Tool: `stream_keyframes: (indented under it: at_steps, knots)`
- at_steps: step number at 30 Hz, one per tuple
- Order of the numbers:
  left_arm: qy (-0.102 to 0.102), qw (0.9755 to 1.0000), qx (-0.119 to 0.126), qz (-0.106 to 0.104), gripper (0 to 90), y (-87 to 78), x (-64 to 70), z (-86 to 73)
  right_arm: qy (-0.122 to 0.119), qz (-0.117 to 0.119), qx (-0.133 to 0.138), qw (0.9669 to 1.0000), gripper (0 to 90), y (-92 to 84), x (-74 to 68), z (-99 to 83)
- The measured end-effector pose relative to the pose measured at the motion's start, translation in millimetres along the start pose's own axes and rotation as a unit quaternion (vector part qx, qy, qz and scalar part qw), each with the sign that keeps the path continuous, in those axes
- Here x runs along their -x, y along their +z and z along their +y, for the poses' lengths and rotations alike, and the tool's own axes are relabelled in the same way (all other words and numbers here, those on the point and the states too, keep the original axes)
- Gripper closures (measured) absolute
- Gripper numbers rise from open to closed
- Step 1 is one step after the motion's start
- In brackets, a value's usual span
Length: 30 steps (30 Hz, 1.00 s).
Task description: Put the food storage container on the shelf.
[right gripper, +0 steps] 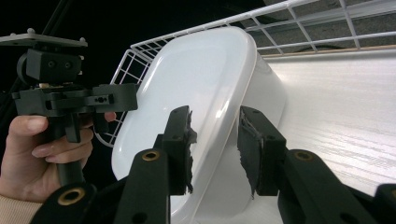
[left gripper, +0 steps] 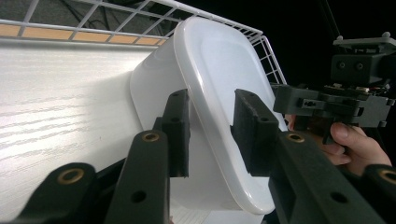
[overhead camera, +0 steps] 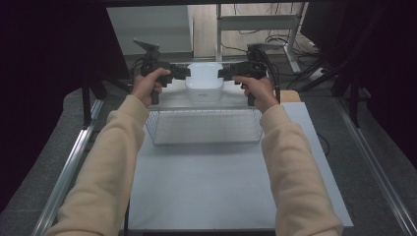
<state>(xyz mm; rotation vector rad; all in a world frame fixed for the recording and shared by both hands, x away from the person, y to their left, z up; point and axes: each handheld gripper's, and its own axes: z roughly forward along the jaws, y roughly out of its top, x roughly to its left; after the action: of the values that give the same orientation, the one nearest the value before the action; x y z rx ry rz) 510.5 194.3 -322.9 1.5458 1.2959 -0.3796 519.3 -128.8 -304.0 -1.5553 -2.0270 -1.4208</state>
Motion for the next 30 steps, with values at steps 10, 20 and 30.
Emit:
stream_keyframes:
  at_steps: [10, 20, 30]
  knots:
    - [0.139, 0.9850, 0.062, 0.082, 29.4, -37.6, 42.0, -40.9, -0.126, -0.028, 0.059, 0.9899, 33.8, -34.6, -24.6, -29.1]
    - [0.217, 0.9663, 0.073, 0.118, 25.9, -75.2, 40.0, -147.0, -0.238, -0.050, 0.076, 0.9669, 25.6, -80.4, -8.5, -123.8]
    - [0.223, 0.9619, 0.048, 0.151, 24.4, -68.3, -5.3, -242.4, -0.257, -0.063, 0.067, 0.9621, 25.2, -86.0, 40.6, -231.7]
